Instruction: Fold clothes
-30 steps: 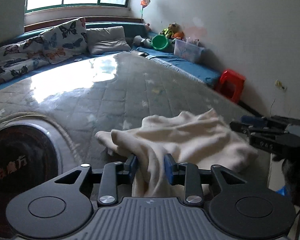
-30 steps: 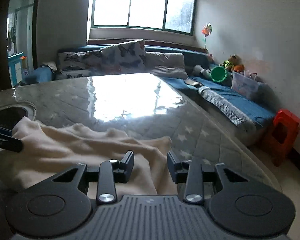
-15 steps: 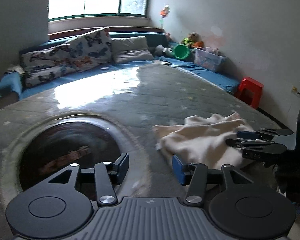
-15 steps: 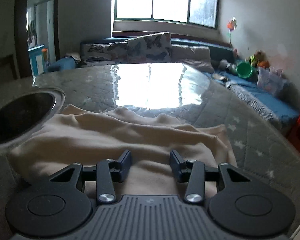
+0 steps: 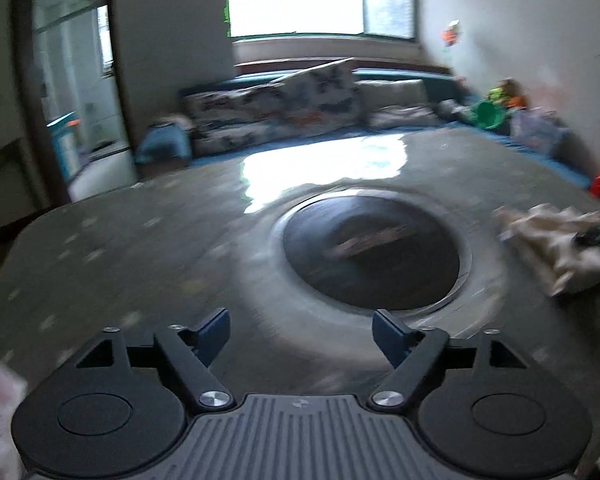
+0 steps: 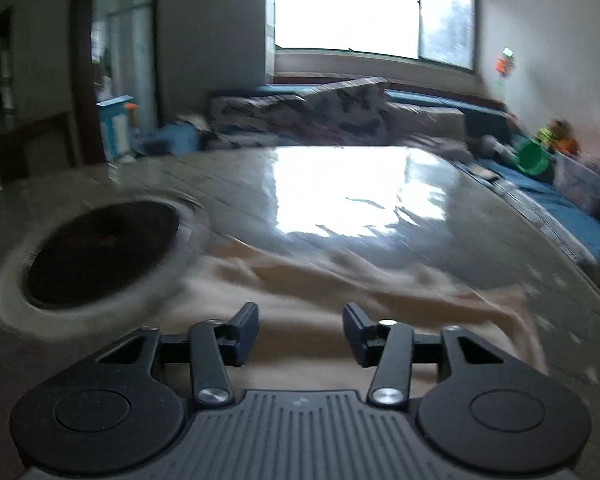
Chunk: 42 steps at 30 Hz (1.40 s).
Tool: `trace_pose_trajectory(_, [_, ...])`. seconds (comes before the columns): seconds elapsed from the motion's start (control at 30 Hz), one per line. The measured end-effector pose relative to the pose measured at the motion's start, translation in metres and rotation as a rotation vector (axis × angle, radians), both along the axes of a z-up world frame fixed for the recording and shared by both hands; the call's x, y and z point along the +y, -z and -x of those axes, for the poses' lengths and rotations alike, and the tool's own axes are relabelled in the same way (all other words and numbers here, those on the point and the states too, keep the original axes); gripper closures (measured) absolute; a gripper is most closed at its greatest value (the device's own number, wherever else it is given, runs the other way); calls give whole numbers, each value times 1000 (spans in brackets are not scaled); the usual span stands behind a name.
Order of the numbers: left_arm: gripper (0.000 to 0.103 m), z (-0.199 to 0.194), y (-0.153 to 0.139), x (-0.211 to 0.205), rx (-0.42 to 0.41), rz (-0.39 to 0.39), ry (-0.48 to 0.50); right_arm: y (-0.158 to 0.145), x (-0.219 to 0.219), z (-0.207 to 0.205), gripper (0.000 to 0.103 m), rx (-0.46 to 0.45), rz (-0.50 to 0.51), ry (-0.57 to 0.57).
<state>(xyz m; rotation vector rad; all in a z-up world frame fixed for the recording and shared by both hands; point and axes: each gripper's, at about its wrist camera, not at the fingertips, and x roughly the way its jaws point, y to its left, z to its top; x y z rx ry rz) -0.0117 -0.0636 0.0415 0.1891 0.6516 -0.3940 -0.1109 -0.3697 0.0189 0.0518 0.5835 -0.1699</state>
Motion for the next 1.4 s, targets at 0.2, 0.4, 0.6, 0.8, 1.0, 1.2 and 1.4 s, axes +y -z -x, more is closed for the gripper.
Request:
trace_pose_trajectory(0.2, [1,5,12,48,-31,-10,-131,-11,54,-33,23,-21,-36,-184])
trace_pose_trajectory(0.4, [0,2,22,56,-67,-3,-179,-1,101,-66,18,7,-31,-294])
trace_pose_trajectory(0.6, [0,-8,35,62,-52,10,-239,10,125,-89,16,42,-36,-334])
trace_pose_trajectory(0.8, [0,-11,42,66,-46,19,-276,19,131,-102,12,64,-48,-354])
trace_pose_trajectory(1.0, [0,-14,45,72,-17,34,-301,31,137,-113,8,93,-41,-363])
trace_pose_trajectory(1.2, [0,-19,47,78,15,46,-330,37,139,-118,2,118,-41,-365])
trace_pose_trajectory(1.4, [0,-20,48,79,16,39,-336,40,140,-120,0,132,-42,-372])
